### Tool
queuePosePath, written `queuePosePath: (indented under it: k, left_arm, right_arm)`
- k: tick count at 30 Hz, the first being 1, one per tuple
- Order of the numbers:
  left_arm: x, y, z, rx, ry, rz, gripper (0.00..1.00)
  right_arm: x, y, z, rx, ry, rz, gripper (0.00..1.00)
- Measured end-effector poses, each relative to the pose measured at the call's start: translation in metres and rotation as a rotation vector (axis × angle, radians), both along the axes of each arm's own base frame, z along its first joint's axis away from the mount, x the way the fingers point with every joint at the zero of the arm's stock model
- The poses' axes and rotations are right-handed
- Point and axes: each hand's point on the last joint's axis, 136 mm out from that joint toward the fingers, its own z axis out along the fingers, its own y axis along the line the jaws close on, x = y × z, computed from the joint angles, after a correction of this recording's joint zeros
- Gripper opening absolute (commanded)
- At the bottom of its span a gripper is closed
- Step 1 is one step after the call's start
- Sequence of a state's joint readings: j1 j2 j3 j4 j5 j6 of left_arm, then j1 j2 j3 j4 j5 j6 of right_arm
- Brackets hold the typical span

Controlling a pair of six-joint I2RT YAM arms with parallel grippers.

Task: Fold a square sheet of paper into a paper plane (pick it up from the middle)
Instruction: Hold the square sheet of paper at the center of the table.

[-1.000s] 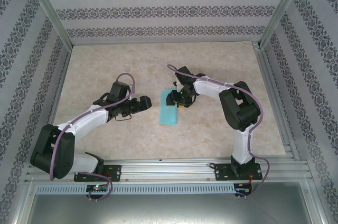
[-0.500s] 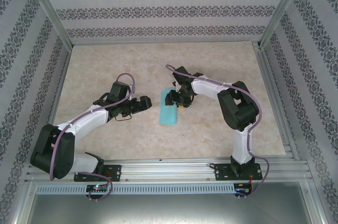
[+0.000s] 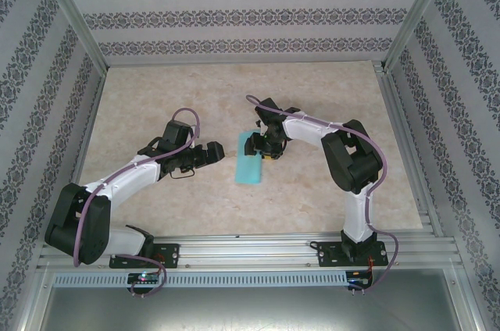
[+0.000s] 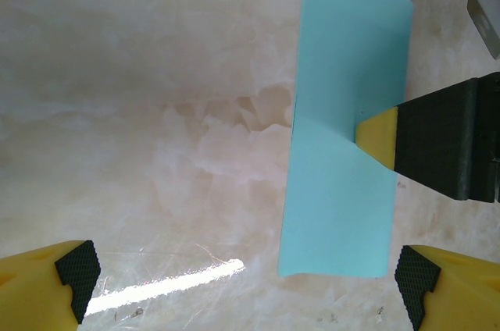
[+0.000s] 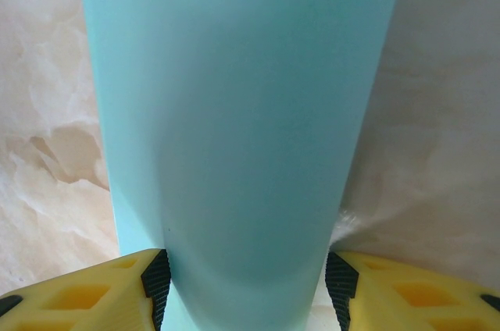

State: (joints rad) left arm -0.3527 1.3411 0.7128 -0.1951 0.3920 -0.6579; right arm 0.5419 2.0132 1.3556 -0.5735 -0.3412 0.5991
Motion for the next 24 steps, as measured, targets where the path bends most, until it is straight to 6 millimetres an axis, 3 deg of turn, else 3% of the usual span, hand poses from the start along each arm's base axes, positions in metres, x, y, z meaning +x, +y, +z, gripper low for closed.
queuePosePath:
  k: [7,17,24]
  left_arm:
    - [-0.001,-0.001,0.0,-0.006,0.003,-0.005,0.95]
    - [0.0,-0.009,-0.012,-0.028,0.067,-0.024,0.58]
    - [0.008,-0.007,-0.012,-0.015,0.07,0.013,0.57]
  right_arm:
    - [0.0,0.0,-0.001,-0.017,0.0,0.002,0.6]
    - [0.0,-0.001,-0.001,-0.025,0.004,0.002,0.59]
    - [0.0,-0.002,-0.002,-0.045,-0.005,0.003,0.55]
